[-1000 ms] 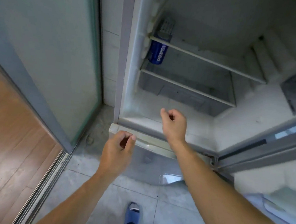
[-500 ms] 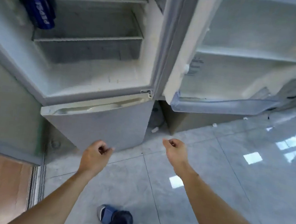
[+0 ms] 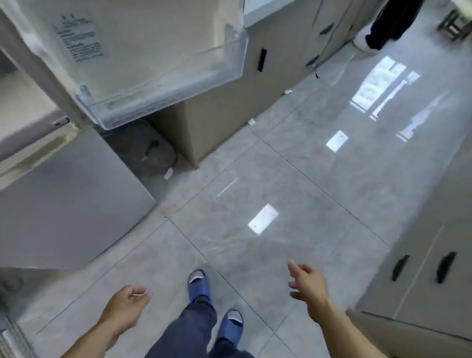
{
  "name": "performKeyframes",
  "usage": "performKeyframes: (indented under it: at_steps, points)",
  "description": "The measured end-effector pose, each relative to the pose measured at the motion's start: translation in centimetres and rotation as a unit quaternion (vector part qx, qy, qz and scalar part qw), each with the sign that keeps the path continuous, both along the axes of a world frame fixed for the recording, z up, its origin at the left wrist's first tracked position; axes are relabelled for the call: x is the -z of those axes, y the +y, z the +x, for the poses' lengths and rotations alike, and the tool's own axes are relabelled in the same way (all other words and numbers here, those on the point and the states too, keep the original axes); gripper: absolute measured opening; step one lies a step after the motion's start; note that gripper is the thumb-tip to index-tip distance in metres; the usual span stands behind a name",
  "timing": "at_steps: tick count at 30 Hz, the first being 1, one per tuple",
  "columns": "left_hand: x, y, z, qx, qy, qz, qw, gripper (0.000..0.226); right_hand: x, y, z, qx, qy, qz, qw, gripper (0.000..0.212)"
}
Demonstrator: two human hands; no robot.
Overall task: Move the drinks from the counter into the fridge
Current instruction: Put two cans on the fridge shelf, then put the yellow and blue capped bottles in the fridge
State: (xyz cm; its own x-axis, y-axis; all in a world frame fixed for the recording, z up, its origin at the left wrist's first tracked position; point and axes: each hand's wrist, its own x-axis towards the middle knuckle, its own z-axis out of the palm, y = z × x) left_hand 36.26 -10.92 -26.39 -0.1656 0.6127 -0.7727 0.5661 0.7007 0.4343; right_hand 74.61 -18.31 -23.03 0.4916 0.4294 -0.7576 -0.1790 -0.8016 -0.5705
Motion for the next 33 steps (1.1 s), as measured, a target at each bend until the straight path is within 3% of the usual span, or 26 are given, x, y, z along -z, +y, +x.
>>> performKeyframes:
  at_steps: [8,17,26,33]
  points:
    - [1.4,1.3,4.0,0.057,0.028,-0.065,0.996,0.015,0.7,-9.0,2.3,0.105,0.000,-0.081,0.991,0.024]
    - [2.1,11.7,14.3,0.160,-0.005,-0.048,0.986,0.021,1.2,-12.2,3.6,0.209,-0.012,-0.129,0.969,0.021]
    - [1.7,20.8,30.2,0.171,-0.069,-0.007,0.983,0.023,3.6,-10.6,10.2,0.255,0.020,-0.172,0.951,0.018]
    - [0.1,23.8,38.1,0.166,-0.012,-0.007,0.986,0.018,4.2,-2.5,23.9,0.176,0.018,-0.155,0.972,0.023]
